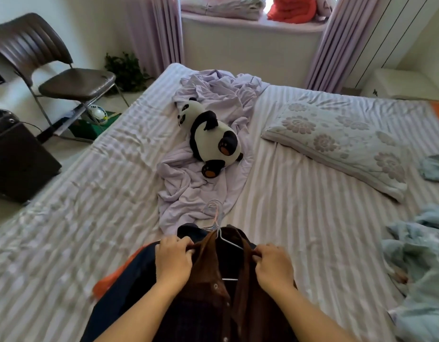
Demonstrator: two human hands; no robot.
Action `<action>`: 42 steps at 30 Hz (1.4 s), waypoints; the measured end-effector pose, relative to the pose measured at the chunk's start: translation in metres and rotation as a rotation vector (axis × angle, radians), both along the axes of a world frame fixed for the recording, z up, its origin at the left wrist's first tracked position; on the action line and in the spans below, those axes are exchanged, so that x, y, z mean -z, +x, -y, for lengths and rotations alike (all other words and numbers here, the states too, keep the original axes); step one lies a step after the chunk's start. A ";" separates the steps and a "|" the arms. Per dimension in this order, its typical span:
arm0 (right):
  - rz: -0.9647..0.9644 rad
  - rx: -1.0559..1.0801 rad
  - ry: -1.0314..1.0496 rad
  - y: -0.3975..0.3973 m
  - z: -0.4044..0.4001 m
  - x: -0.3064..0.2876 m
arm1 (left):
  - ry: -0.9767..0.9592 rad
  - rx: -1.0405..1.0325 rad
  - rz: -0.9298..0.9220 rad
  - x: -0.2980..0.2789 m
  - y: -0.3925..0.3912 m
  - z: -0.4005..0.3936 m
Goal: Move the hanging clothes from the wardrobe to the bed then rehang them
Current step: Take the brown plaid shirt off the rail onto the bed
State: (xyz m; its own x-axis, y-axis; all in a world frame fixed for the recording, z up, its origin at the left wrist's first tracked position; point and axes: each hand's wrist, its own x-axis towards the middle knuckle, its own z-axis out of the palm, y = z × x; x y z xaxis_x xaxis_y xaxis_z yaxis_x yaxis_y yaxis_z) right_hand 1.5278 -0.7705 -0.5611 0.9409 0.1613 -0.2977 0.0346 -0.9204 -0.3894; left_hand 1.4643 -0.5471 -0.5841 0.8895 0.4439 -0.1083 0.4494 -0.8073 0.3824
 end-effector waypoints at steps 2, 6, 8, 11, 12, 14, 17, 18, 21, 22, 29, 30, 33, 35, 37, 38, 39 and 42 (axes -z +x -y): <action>0.000 -0.022 -0.027 0.011 -0.004 0.022 | 0.044 -0.023 -0.004 0.021 0.008 0.000; -0.090 0.045 0.018 0.027 -0.009 0.065 | -0.069 -0.073 -0.134 0.053 0.026 0.000; -0.158 0.080 0.031 0.033 -0.008 0.088 | -0.118 -0.080 -0.186 0.071 0.032 -0.002; -0.305 0.111 0.056 0.043 -0.003 0.116 | -0.192 -0.084 -0.245 0.098 0.034 -0.003; -0.339 0.125 0.071 0.045 -0.002 0.124 | -0.207 -0.089 -0.245 0.106 0.033 -0.002; -0.366 0.131 0.086 0.049 0.000 0.134 | -0.197 -0.113 -0.240 0.117 0.031 0.002; -0.385 0.142 0.060 0.052 -0.001 0.143 | -0.114 -0.124 -0.284 0.125 0.034 0.011; -0.378 0.146 0.051 0.053 -0.002 0.145 | -0.093 -0.120 -0.301 0.127 0.036 0.014; -0.367 0.163 0.073 0.050 -0.001 0.144 | -0.072 -0.112 -0.335 0.126 0.037 0.019; -0.364 0.161 0.088 0.049 -0.001 0.143 | -0.073 -0.117 -0.347 0.124 0.037 0.019; -0.406 0.211 0.190 0.019 0.010 0.095 | -0.359 -0.223 -0.325 0.085 0.005 0.024; -0.421 0.192 0.176 0.013 0.013 0.084 | -0.361 -0.216 -0.336 0.077 -0.006 0.024; -0.453 0.111 0.137 0.000 0.023 0.044 | -0.237 -0.139 -0.424 0.045 -0.037 0.021; -0.477 0.041 0.124 -0.004 0.026 0.010 | -0.209 -0.089 -0.453 0.017 -0.049 0.021; -0.468 -0.036 0.120 -0.007 0.026 -0.028 | -0.196 -0.026 -0.465 -0.020 -0.056 0.021; -0.444 -0.066 0.119 -0.011 0.025 -0.050 | -0.187 0.013 -0.463 -0.040 -0.059 0.020; -0.408 -0.087 0.125 -0.015 0.023 -0.072 | -0.178 0.046 -0.446 -0.060 -0.061 0.018; -0.287 -0.109 0.167 -0.031 0.014 -0.141 | -0.167 0.096 -0.357 -0.132 -0.067 0.008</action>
State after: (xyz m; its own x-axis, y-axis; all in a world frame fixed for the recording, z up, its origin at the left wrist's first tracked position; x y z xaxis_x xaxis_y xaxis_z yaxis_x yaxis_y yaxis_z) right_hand 1.4964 -0.7846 -0.4201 0.7972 0.3248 -0.5089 -0.0038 -0.8402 -0.5423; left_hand 1.3975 -0.5551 -0.4522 0.8195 0.3106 -0.4816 0.5031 -0.7924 0.3449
